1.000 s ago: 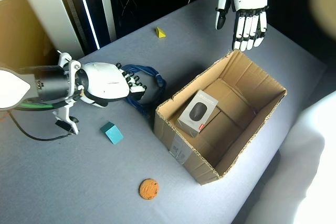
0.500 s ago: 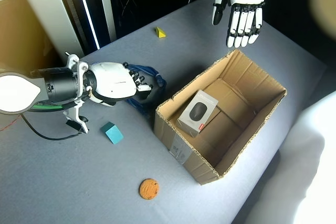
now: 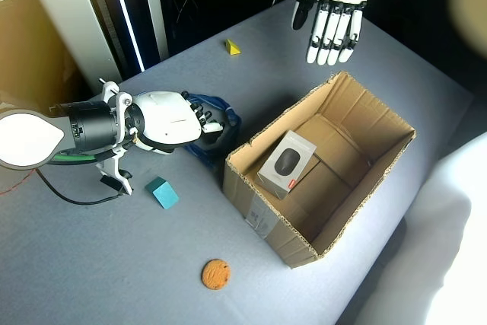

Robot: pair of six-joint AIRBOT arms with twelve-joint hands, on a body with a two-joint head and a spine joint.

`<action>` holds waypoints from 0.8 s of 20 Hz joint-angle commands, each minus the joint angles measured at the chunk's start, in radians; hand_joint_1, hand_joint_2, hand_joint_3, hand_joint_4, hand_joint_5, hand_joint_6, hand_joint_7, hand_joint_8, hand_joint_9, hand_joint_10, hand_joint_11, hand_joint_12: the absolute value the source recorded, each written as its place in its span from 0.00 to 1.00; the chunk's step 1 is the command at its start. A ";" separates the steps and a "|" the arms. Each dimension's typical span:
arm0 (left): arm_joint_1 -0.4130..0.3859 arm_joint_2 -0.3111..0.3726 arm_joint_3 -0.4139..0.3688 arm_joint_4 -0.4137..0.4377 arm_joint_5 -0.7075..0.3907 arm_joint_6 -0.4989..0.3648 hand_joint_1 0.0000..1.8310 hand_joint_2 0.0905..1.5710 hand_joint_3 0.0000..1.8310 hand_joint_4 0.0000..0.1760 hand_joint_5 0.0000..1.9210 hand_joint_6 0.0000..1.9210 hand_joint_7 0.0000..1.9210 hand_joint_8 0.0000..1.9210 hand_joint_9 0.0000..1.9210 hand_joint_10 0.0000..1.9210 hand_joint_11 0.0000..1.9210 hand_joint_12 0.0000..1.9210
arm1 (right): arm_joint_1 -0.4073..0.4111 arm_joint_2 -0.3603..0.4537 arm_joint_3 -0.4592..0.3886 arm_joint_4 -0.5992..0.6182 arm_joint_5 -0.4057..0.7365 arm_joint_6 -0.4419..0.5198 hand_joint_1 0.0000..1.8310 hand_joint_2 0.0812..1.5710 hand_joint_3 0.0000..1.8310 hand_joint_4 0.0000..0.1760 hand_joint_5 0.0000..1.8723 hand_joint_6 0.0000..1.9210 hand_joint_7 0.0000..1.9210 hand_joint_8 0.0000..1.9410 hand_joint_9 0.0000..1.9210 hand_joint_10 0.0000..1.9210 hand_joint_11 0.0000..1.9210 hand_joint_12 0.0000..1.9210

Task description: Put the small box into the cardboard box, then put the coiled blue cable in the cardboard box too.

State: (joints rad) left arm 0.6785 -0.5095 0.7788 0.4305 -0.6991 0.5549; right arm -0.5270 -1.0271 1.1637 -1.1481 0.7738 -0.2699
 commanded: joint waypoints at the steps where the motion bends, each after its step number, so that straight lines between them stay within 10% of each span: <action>1: -0.002 0.015 0.006 -0.009 -0.113 -0.010 0.45 0.70 0.00 0.00 0.24 0.01 0.26 0.01 0.24 0.00 0.01 0.44 | 0.002 0.002 -0.001 0.031 0.049 -0.008 0.82 0.63 0.00 0.00 0.36 0.01 0.31 0.01 0.32 0.02 0.09 0.61; 8: 0.017 0.029 0.004 0.063 -0.185 -0.042 0.41 0.72 0.00 0.00 0.25 0.00 0.27 0.00 0.25 0.00 0.00 0.46 | 0.002 0.003 -0.001 0.031 0.049 -0.008 0.79 0.64 0.00 0.00 0.50 0.01 0.46 0.01 0.45 0.02 0.19 0.61; 9: 0.017 0.030 0.004 0.073 -0.200 -0.042 0.38 0.73 0.00 0.00 0.24 0.00 0.27 0.00 0.26 0.00 0.01 0.47 | 0.002 0.003 -0.001 0.031 0.049 -0.008 0.74 0.68 0.00 0.00 0.54 0.46 0.49 0.36 0.48 0.49 0.38 0.48; 10: 0.017 0.030 0.004 0.074 -0.205 -0.042 0.38 0.73 0.00 0.00 0.24 0.00 0.27 0.00 0.26 0.00 0.01 0.47 | 0.002 0.003 -0.001 0.031 0.049 -0.008 0.74 0.68 0.00 0.00 0.54 0.46 0.49 0.36 0.48 0.49 0.38 0.48; 11: 0.018 0.030 0.004 0.077 -0.212 -0.042 0.38 0.73 0.00 0.00 0.25 0.00 0.27 0.00 0.26 0.00 0.01 0.47 | 0.002 0.003 -0.001 0.031 0.049 -0.008 0.81 0.66 0.00 0.00 0.55 0.44 0.54 0.37 0.52 0.48 0.45 0.74; 16: 0.014 0.030 0.005 0.100 -0.217 -0.052 0.37 0.74 0.00 0.00 0.27 0.00 0.29 0.00 0.27 0.00 0.03 0.46 | 0.001 0.003 -0.001 0.031 0.076 -0.003 0.81 0.66 0.00 0.00 0.59 0.36 0.53 0.41 0.53 0.49 0.47 0.72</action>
State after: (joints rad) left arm 0.7021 -0.4927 0.7788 0.5663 -0.8234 0.5026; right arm -0.5262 -1.0313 1.1618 -1.1316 0.8005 -0.2680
